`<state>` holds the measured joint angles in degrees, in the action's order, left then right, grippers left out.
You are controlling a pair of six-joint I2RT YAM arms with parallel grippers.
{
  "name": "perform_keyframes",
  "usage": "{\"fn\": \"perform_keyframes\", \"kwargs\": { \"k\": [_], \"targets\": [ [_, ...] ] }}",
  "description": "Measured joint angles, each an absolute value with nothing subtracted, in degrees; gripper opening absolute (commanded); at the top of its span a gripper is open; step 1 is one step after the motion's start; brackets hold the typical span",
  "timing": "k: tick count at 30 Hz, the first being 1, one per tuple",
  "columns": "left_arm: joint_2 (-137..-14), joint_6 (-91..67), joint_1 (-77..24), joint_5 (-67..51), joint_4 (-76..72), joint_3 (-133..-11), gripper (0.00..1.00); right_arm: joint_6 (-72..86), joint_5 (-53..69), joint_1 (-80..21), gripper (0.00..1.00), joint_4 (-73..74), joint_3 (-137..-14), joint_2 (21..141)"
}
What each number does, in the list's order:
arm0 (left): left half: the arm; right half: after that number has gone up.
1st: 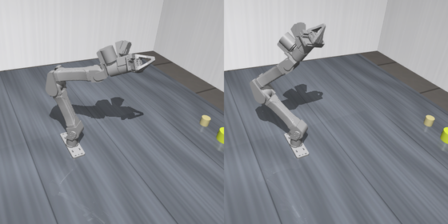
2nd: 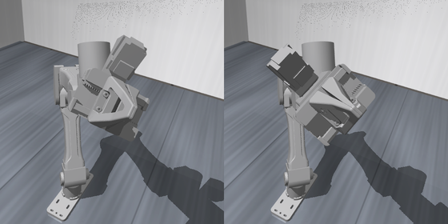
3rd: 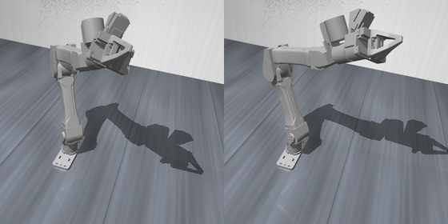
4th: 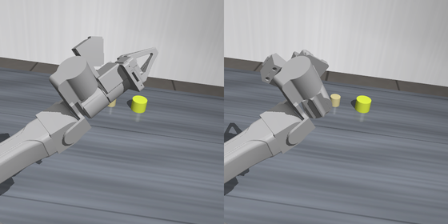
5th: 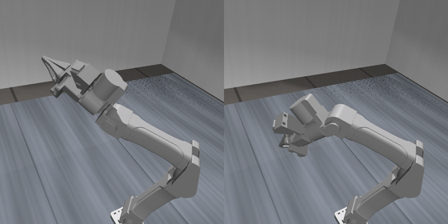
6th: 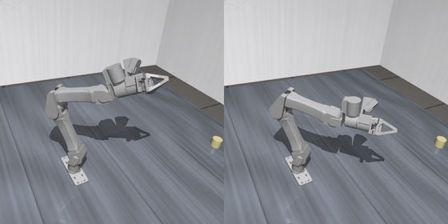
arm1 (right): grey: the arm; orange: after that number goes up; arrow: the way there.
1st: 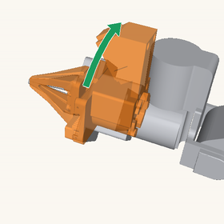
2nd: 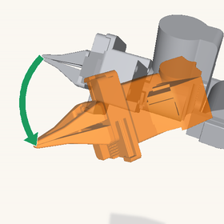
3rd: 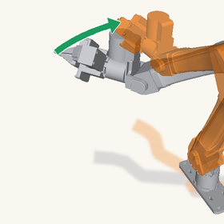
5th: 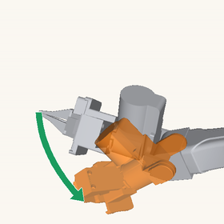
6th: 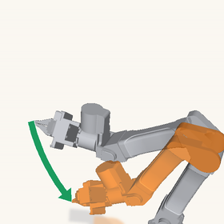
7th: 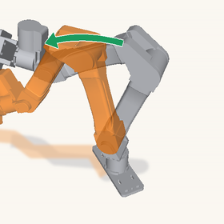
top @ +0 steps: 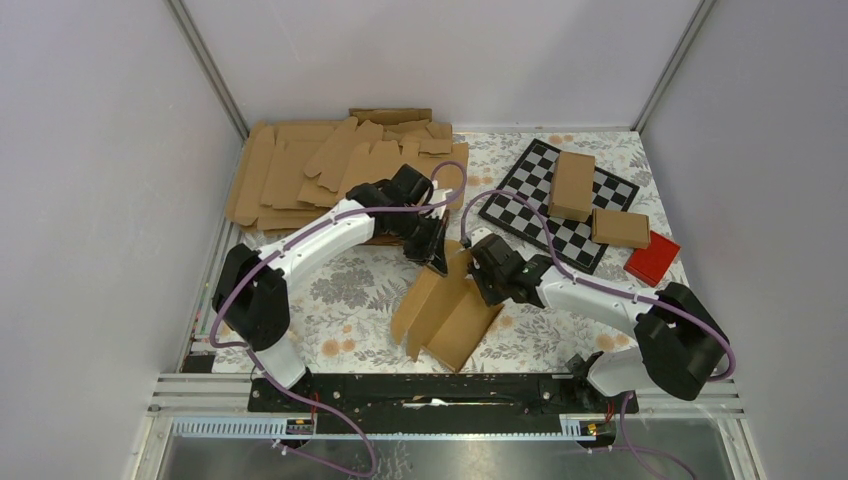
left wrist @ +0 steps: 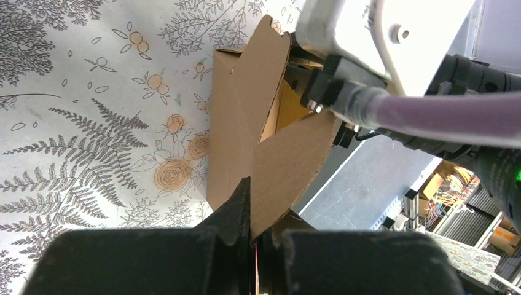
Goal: Fold the paper box
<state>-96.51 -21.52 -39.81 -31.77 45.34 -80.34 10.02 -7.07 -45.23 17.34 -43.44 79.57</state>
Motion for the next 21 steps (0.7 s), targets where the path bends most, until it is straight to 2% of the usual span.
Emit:
{"fn": "perform_keyframes", "kwargs": {
  "k": [4,9,10,13,21],
  "targets": [
    [-96.5,-21.5,-38.9,-32.0,44.8,-79.9,0.10,10.1,-9.5,-46.5,0.14,17.6,-43.5,79.6],
    [-96.1,-22.2,-37.6,-32.2,41.6,-78.1,0.38,10.0,-11.6,-47.5,0.17,18.0,-43.8,80.8],
    [-95.7,-22.2,-37.3,-32.3,41.1,-77.6,0.46,10.2,-12.1,-47.6,0.17,18.2,-43.8,81.0],
    [-92.6,-23.3,-36.0,-33.5,38.4,-74.3,0.58,10.3,-13.1,-47.6,0.16,18.2,-43.8,81.3],
    [-85.8,-24.8,-31.6,-35.9,34.1,-69.4,0.65,10.8,-14.0,-47.6,0.07,16.1,-43.6,81.3]
  ]
}}
